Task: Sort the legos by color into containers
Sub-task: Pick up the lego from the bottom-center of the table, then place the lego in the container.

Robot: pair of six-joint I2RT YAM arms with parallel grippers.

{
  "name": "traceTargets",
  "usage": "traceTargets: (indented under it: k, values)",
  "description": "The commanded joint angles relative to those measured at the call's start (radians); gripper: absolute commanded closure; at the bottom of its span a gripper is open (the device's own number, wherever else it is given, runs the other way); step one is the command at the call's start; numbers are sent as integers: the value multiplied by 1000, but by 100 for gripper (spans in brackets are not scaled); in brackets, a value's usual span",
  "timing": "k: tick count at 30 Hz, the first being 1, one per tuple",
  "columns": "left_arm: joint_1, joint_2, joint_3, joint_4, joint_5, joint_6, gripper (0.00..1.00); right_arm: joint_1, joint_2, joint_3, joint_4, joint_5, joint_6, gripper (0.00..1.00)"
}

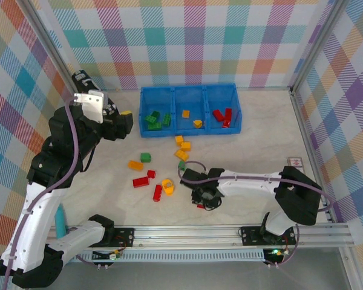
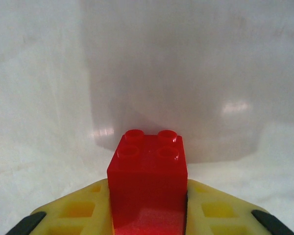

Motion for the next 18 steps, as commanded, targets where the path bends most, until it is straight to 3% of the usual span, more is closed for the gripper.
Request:
traceTargets:
  k: [1,6,10,14,18]
  values:
    - [-5,14,12,2,-26,24,0,-135,-50,63,-73,64,-222,71]
    - [-3,23,18,-5,-40,32,0,-396,-102,238,-134,183,-576,71]
    - [-1,39,28,-11,-46,37,0,-556,-62,351,22,266,-827,71]
    - [0,53,42,-18,-37,42,0,-657,44,452,202,258,-975,71]
    - [2,60,31,-13,-37,53,0,-728,167,549,316,159,-1020,70]
